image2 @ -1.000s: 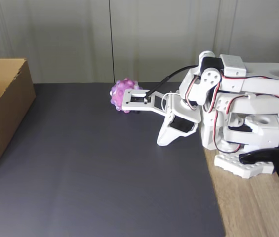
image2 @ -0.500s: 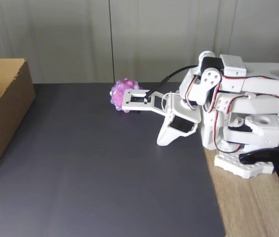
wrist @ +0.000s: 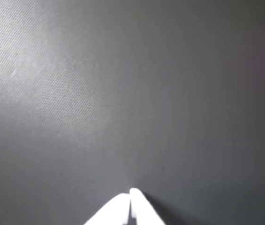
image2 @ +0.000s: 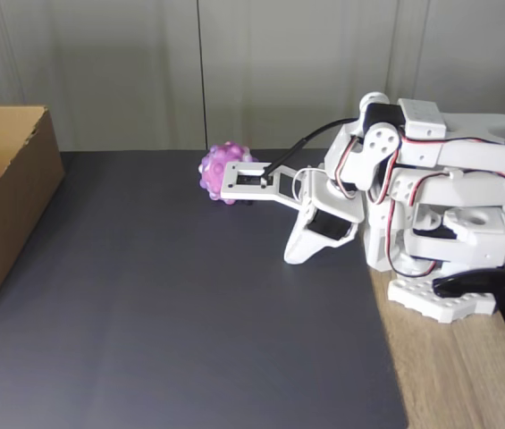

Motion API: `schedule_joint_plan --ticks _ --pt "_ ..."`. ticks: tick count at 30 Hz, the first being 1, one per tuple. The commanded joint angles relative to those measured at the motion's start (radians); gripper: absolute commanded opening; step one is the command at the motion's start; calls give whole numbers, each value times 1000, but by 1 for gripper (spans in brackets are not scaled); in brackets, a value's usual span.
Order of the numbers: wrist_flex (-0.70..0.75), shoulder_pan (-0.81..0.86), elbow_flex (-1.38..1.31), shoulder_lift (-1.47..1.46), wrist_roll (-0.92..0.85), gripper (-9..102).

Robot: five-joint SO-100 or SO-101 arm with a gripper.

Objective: Grasp a ball and put it in the box.

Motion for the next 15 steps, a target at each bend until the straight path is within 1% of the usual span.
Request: schedule_joint_plan --ticks 1,8,15 --pt "15 -2 0 -8 -3 0" --pt "18 74 0 -8 0 0" --pt "20 75 0 -9 -3 0"
